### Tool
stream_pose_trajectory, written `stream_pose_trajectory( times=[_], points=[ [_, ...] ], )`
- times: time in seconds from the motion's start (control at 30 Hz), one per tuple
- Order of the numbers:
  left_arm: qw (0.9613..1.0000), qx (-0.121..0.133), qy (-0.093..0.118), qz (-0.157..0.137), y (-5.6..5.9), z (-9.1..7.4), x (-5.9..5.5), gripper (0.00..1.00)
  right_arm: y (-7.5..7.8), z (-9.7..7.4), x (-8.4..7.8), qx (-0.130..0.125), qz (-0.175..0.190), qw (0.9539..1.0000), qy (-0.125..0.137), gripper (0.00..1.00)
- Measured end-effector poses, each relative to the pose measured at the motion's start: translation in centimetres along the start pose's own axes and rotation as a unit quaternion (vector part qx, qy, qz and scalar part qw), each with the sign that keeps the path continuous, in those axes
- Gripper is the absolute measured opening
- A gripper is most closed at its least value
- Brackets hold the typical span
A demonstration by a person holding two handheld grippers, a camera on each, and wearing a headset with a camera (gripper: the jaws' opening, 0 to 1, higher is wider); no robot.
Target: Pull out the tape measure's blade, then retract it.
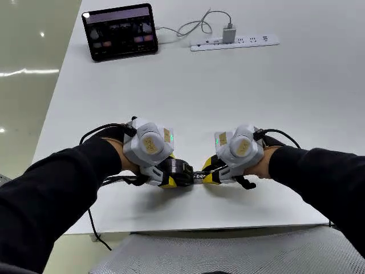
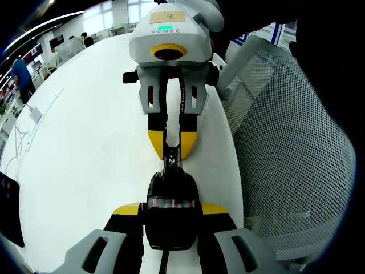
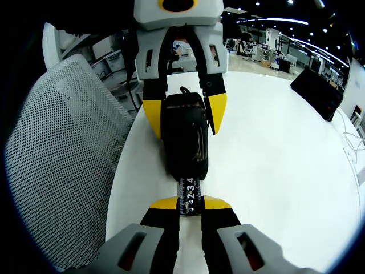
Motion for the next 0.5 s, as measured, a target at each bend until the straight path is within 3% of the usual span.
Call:
stream_pose_trajectory(
  times=[0.5],
  points=[
    [1.0000, 0.001, -0.001, -0.001, 0.00, 0.01, 0.02, 0.32, 0.09, -0.76, -0.85, -0.003, 0.003, 1.0000, -0.004, 0.08]
  ],
)
Point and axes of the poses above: the centre of the closed fingertips' face, and the gripper's own axes: z roughly forward along the fingers, y roughly to its right, x roughly out of its top, the point moved 1 cm from there along -z, roughly backward along the fingers, and after that the axes turned 1 degree about x, right-handed, at the moved point
